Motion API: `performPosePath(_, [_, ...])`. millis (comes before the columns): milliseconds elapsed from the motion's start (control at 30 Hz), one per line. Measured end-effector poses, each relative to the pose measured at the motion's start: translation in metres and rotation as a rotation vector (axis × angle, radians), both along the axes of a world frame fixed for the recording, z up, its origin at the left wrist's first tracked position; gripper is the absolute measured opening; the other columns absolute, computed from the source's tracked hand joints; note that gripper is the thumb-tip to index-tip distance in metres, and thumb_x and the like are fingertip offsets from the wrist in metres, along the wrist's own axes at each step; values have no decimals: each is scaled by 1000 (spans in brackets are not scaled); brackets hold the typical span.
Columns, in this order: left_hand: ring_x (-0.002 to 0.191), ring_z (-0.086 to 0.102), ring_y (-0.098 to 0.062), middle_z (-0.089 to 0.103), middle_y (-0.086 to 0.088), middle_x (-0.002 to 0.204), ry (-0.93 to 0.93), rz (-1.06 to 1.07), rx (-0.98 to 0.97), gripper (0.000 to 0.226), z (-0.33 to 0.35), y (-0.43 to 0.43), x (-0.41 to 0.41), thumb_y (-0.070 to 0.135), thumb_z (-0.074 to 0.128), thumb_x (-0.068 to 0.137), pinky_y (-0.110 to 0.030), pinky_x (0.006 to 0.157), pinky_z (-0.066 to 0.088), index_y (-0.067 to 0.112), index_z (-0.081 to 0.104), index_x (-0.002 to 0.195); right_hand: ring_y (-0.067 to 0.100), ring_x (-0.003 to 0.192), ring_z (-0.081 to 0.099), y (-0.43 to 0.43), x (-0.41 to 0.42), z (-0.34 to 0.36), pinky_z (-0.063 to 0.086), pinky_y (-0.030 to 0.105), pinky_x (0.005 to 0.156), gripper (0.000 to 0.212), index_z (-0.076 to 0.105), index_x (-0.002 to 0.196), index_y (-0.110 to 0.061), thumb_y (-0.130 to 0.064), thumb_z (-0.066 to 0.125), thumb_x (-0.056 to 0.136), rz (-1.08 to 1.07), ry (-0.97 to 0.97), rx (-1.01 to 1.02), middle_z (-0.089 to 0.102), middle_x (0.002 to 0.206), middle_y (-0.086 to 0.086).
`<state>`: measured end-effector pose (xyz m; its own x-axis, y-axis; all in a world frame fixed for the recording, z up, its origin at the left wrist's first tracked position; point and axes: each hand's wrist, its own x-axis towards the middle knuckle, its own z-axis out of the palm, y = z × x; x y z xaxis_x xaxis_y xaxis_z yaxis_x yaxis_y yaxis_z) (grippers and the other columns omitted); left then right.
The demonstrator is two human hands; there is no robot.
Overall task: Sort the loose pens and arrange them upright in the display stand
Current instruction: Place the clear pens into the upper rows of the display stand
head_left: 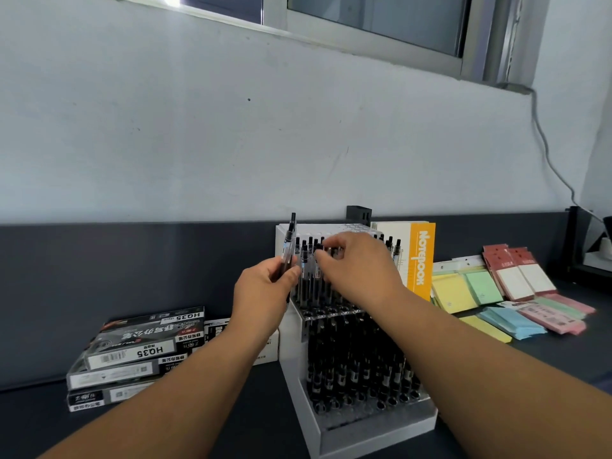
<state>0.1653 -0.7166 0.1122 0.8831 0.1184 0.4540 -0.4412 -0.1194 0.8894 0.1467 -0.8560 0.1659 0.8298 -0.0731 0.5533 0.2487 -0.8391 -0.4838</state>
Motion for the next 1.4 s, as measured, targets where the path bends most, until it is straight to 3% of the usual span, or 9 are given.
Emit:
performPosePath(200, [89,67,-17,73,3,83,-19,-16,43,15,3,-4,-2,23,64,91,-33,82,53,36,68,89,6,63,64,1,8,9,57,33,78,8,66,91,-31,-34,58,92,90,101,31,71,70,-7])
performPosePath(367, [92,66,-7,73,9,92,-2,-23,27,15,3,-5,-4,21,63,92,-24,81,52,34,68,96,6,59,65,-2,8,14,58,34,76,24,62,67,-28,-32,62,91,78,84,17,70,62,-4])
performPosePath(533, [87,66,-7,73,3,88,26,-29,-17,15,2,-4,-6,18,59,94,-16,69,46,31,68,95,10,61,65,-5,14,11,57,33,73,24,68,77,-23,-46,67,84,49,45,-2,70,67,-4])
performPosePath(667, [85,67,-7,73,4,85,18,-15,-10,12,1,-3,-3,19,62,93,-20,73,50,28,70,96,3,45,58,-8,9,16,51,22,58,10,65,99,-27,-28,58,91,182,167,47,71,64,-6])
performPosePath(833, [85,67,-5,73,7,84,0,-8,6,16,1,-4,-4,20,62,92,-19,74,49,35,67,89,2,41,56,-11,6,19,41,16,50,10,67,89,-22,-28,59,93,174,144,8,69,59,-7])
performPosePath(1033, [83,68,-5,73,7,83,-3,1,-14,12,2,-1,-7,21,63,92,-14,68,46,30,70,94,-6,39,51,-7,7,20,42,20,56,22,63,114,-33,-33,56,94,272,131,2,68,58,-7])
performPosePath(1133, [83,67,-8,73,3,82,-4,10,-3,16,2,-2,-9,21,63,92,-17,67,47,35,68,87,-6,40,50,-2,8,19,38,18,52,18,68,108,-31,-31,55,95,273,135,-73,68,59,-7])
performPosePath(1267, [86,68,-10,73,3,85,18,15,-2,12,0,-2,-7,23,62,92,-20,64,47,29,71,97,-5,42,54,0,11,17,50,23,62,11,70,92,-28,-33,60,92,207,113,-20,69,59,-5])
performPosePath(1400, [83,67,-7,73,5,84,26,9,23,15,0,-2,-8,23,61,93,-15,61,48,25,73,103,8,67,63,8,13,15,56,29,73,16,66,71,-30,-38,65,85,105,14,-62,61,58,-10])
